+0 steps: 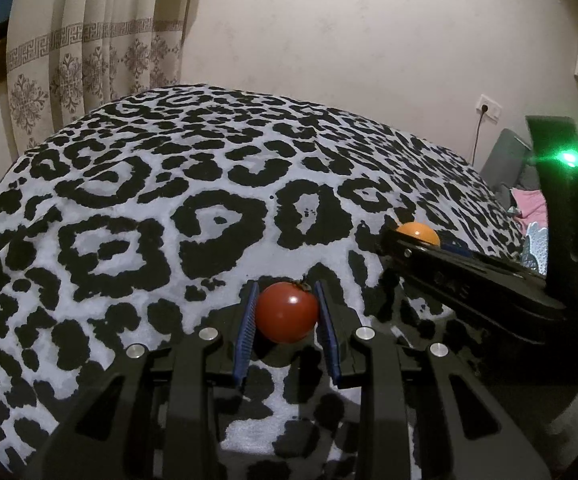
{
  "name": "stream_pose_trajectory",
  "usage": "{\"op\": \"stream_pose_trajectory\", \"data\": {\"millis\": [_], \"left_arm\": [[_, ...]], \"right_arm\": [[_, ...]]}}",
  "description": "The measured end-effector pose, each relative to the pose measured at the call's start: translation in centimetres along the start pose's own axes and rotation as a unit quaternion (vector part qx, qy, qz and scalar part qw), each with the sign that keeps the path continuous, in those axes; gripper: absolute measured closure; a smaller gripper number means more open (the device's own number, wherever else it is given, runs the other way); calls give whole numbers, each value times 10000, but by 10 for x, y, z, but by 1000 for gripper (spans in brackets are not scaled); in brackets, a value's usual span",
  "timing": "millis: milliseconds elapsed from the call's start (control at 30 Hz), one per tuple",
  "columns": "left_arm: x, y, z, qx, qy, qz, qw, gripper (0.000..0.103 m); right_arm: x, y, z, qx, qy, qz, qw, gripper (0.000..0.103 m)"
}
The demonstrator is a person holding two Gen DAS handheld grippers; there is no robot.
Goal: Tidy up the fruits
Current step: 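Grasp the small orange with the right tool while the left holds the tomato, then carry the small orange with the right tool into the basket and open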
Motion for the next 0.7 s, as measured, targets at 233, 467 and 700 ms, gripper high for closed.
{"op": "stream_pose_trajectory", "data": {"millis": [233,467,700], "left_arm": [[-1,-4,-2,26,59,-72,10000,74],[-1,-7,-6,32,133,-128,9998,74],[-3,-10,-9,17,182,-157,9997,74]], "right_arm": [[-14,-23,-1,47,39,-145,9999,56],[-28,-47,-6,84,168,-277,9994,56],[-43,-61,-7,126,184,-309,9993,56]]}}
Point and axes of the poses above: each gripper's, at about its wrist camera, not at the fingertips, and y roughly the way its jaws point, z to its left, x to its top, the point moved 4 cm from there along y, roughly the way its jaws point, and after that the axes turned 3 degrees about z, right-handed, at the moved point
